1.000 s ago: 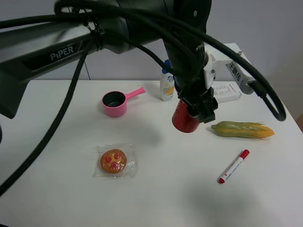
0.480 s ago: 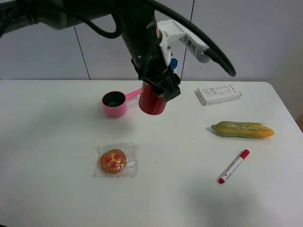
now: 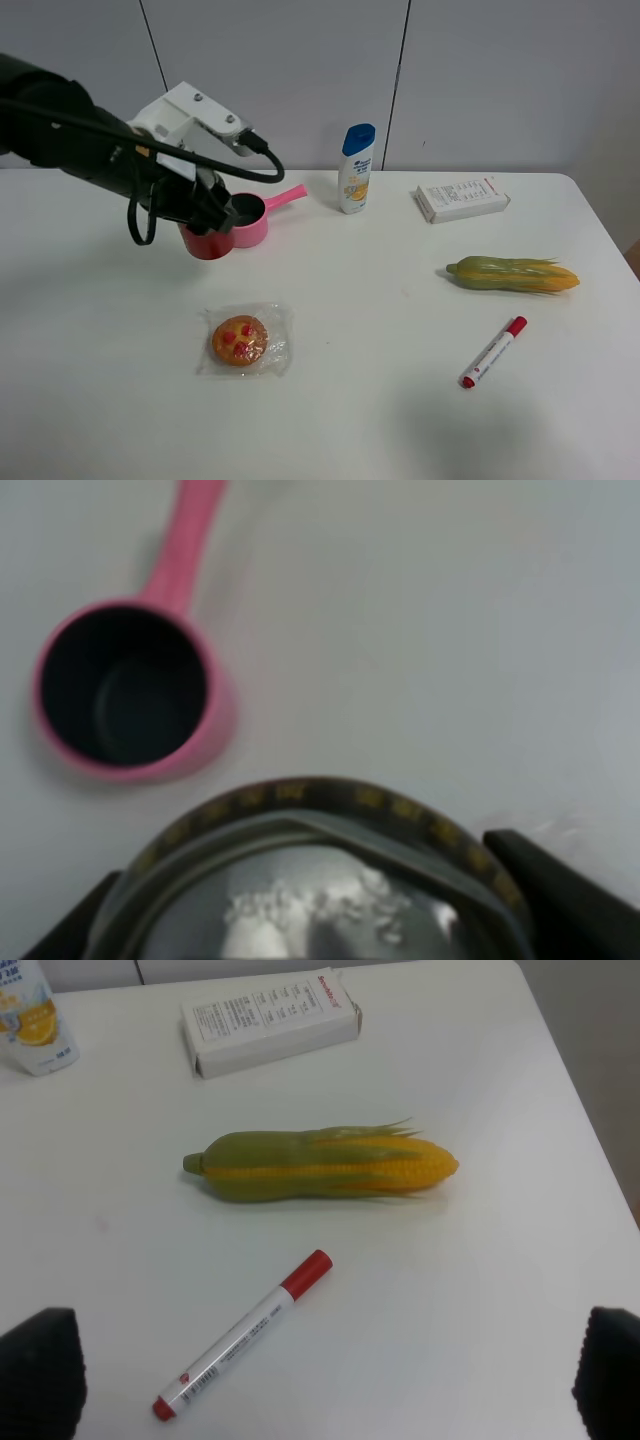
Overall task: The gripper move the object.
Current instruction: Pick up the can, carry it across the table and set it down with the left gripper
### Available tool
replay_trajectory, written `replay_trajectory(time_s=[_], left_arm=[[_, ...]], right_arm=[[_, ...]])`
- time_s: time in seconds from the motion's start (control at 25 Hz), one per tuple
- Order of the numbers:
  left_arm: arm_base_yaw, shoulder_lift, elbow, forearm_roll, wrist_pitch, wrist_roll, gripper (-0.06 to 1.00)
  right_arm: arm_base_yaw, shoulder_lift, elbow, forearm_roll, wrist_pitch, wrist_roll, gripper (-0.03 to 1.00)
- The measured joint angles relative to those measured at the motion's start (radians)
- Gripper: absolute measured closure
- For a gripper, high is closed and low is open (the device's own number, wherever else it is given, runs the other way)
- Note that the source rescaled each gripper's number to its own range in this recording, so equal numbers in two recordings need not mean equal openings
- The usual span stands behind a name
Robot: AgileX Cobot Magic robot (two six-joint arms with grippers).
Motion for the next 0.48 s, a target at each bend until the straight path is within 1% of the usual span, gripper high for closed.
replay_trajectory(time_s=[0.16, 0.24, 0.32, 0.48], left_arm=[[0.116, -0.006, 0.159, 0.005, -0.202, -0.003, 0.92], [0.157, -0.003, 0.214, 0.013, -0.277, -0.003, 0.92], [0.189, 0.002, 0.244, 0.025, -0.313, -0.003, 0.92], [0.221, 0.019, 0.268, 0.048, -0.330, -0.003, 0.92]], right_arm=[[0.000, 0.000, 0.000, 0.000, 0.000, 0.000, -0.03], [0.000, 0.000, 0.000, 0.000, 0.000, 0.000, -0.03], [0.000, 0.000, 0.000, 0.000, 0.000, 0.000, -0.03], [0.000, 0.000, 0.000, 0.000, 0.000, 0.000, -0.03]])
